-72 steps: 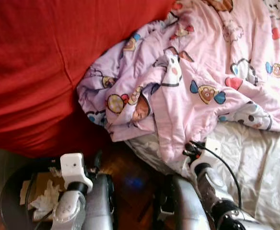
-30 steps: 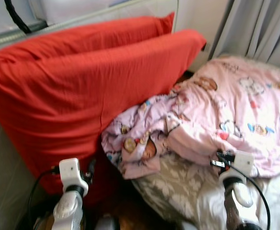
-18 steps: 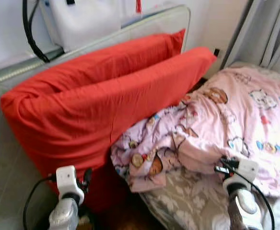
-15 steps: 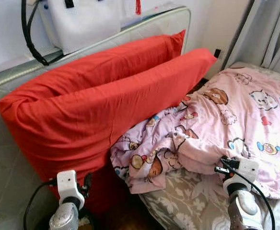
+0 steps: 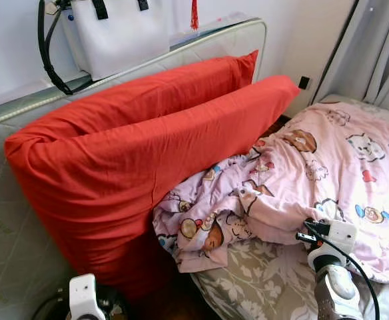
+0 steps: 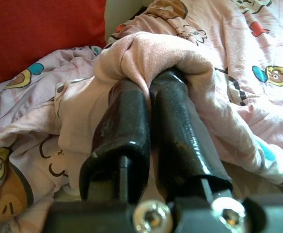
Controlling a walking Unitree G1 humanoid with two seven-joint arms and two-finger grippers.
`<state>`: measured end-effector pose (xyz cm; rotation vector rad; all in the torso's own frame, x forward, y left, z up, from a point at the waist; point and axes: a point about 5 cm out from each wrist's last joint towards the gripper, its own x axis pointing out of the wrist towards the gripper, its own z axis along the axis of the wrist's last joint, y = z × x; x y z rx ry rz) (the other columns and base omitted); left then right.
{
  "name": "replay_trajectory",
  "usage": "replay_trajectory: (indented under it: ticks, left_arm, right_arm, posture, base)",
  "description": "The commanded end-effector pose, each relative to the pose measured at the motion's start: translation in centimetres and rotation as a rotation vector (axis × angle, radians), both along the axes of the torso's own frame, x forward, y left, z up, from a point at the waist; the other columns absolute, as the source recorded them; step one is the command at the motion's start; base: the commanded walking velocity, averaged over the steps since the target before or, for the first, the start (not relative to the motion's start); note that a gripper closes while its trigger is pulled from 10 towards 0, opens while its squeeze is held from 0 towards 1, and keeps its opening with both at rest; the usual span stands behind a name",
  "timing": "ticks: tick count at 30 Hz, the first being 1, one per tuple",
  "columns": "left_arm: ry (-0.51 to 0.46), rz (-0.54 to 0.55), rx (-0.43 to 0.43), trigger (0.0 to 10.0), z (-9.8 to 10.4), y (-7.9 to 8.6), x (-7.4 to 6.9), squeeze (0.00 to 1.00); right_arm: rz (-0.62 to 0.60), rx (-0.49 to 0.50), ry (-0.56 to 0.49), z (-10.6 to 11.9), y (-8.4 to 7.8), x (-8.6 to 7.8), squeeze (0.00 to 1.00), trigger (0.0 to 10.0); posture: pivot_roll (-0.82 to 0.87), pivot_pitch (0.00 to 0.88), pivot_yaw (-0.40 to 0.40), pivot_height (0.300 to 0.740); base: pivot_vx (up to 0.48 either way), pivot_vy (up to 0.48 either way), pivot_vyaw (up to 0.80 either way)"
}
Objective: Clean up the room
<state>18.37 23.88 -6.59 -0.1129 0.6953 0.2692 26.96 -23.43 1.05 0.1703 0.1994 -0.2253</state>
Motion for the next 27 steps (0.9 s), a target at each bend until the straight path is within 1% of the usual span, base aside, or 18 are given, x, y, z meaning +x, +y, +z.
replay_trajectory:
  ticks: [1, 5, 9, 15, 27]
  left_arm:
    - [0.063, -0.007, -0.002, 10.0, -0.78, -0.3, -1.15, 0.0]
    - [0.063, -0.012, -0.012, 10.0, -0.95, -0.68, -1.36, 0.0]
    - [0.062, -0.008, -0.019, 10.0, -0.98, -0.75, -1.38, 0.0]
    - [0.065, -0.011, -0.023, 10.0, -1.02, -0.84, -1.4, 0.0]
    - [0.072, -0.037, -0.029, 10.0, -1.16, -1.15, -1.56, 0.0]
  right_arm:
    - [-0.005, -0.005, -0.003, 0.09, -0.01, 0.08, 0.0, 10.0]
    - [-0.01, -0.004, -0.004, 0.12, 0.02, 0.14, 0.0, 10.0]
    - [-0.012, -0.01, 0.005, 0.04, 0.03, 0.11, 0.0, 10.0]
    - [-0.034, -0.018, 0.002, 0.22, -0.42, 0.18, 0.0, 10.0]
    - [-0.059, -0.026, 0.0, 0.31, -0.64, 0.14, 0.0, 10.0]
  posture:
    - [0.09, 0.0, -0.003, 0.74]
    - [0.09, 0.0, -0.002, 0.74]
    - [0.09, 0.0, -0.002, 0.74]
    - [0.09, 0.0, 0.001, 0.74]
    - [0.09, 0.0, 0.011, 0.74]
  base:
    - [0.0, 0.0, 0.0]
    - [0.0, 0.0, 0.0]
    - [0.0, 0.0, 0.0]
    - [0.0, 0.0, 0.0]
    - [0.0, 0.0, 0.0]
